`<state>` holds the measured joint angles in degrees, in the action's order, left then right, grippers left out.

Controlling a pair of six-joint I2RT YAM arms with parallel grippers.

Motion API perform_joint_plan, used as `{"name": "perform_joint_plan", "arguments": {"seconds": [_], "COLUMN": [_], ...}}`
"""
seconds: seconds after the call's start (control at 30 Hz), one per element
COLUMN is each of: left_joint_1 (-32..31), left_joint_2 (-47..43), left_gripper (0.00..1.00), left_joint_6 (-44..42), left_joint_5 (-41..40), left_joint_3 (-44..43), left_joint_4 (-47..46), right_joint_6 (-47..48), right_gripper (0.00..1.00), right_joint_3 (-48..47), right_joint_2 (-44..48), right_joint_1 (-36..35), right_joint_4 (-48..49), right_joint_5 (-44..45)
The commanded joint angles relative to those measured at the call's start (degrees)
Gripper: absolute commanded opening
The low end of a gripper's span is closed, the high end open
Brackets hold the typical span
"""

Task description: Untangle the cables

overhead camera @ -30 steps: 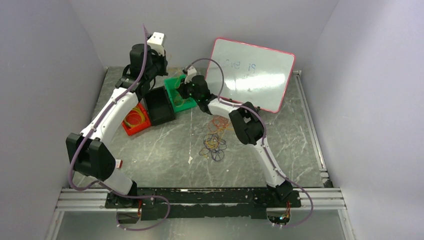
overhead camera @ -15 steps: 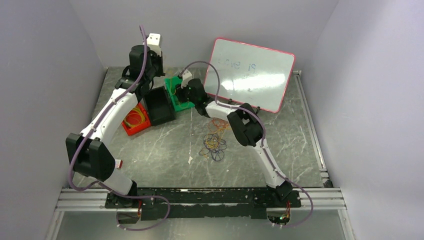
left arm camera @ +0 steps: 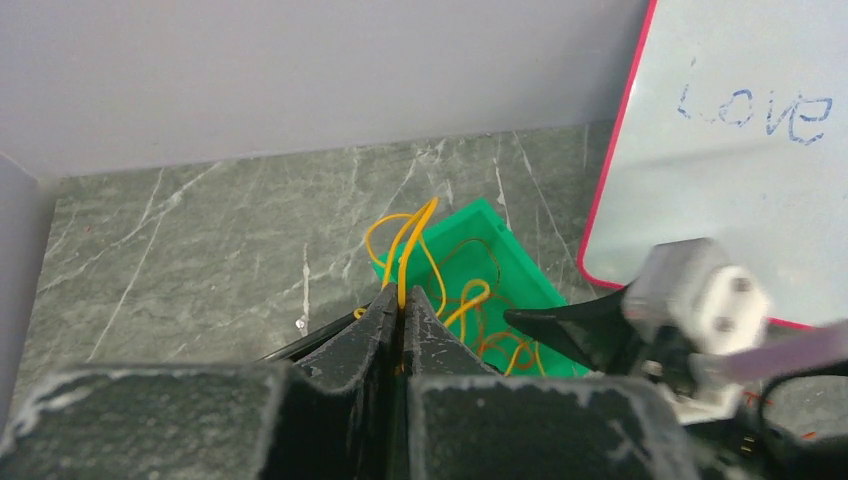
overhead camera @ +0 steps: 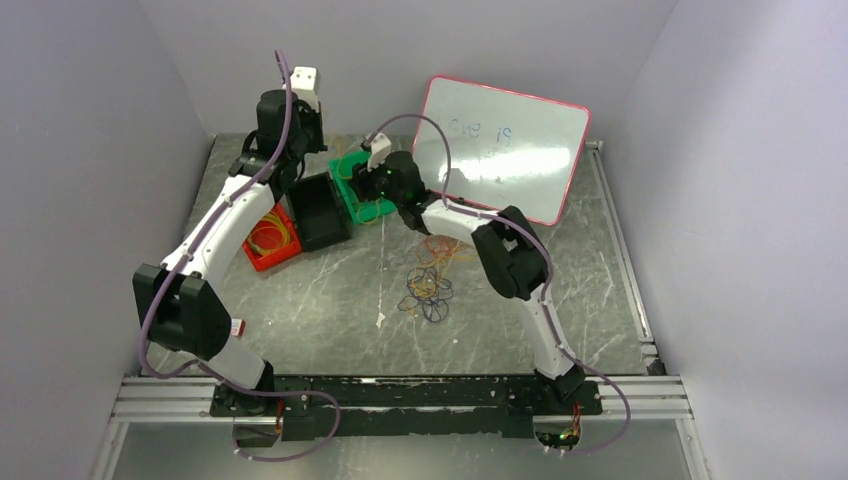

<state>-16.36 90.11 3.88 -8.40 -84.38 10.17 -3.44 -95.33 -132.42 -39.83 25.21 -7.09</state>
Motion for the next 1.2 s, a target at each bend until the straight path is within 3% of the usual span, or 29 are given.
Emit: {"name": "perform_joint_plan", "arguments": {"seconds": [0.0, 0.4, 0.57, 0.83, 1.17], "left_joint_1": [0.72, 0.72, 0.74, 0.72, 0.72], "left_joint_2": [1.48, 6.24, 11.21, 17.75, 21.22], "left_gripper": [0.07, 0.07, 0.07, 0.07, 0.07], "left_joint_6": [0.51, 1.0, 0.86, 2.72, 6.23], "left_joint_5": [1.03, 4.43, 3.96, 7.29, 10.2], "left_joint_3": [-2.42, -5.32, -9.61, -13.2, -12.5], "left_joint_4": [-0.34, -1.09, 0.47, 2.83, 5.33], "right_joint_6": [0.29, -2.34, -3.15, -6.2, -8.76], "right_gripper": [0.52, 0.59, 0.6, 0.62, 0.62], "right_joint_3": [2.99, 25.49, 30.88, 41.53, 47.31], "right_joint_2": [5.79, 22.0, 26.8, 36.26, 39.63], "right_joint_1": [-0.29, -0.07, 0.05, 1.17, 3.96], "right_joint_4": [2.18, 8.44, 8.66, 10.51, 9.96], "right_joint_5": [1.53, 0.97, -2.43, -0.33, 1.43]}}
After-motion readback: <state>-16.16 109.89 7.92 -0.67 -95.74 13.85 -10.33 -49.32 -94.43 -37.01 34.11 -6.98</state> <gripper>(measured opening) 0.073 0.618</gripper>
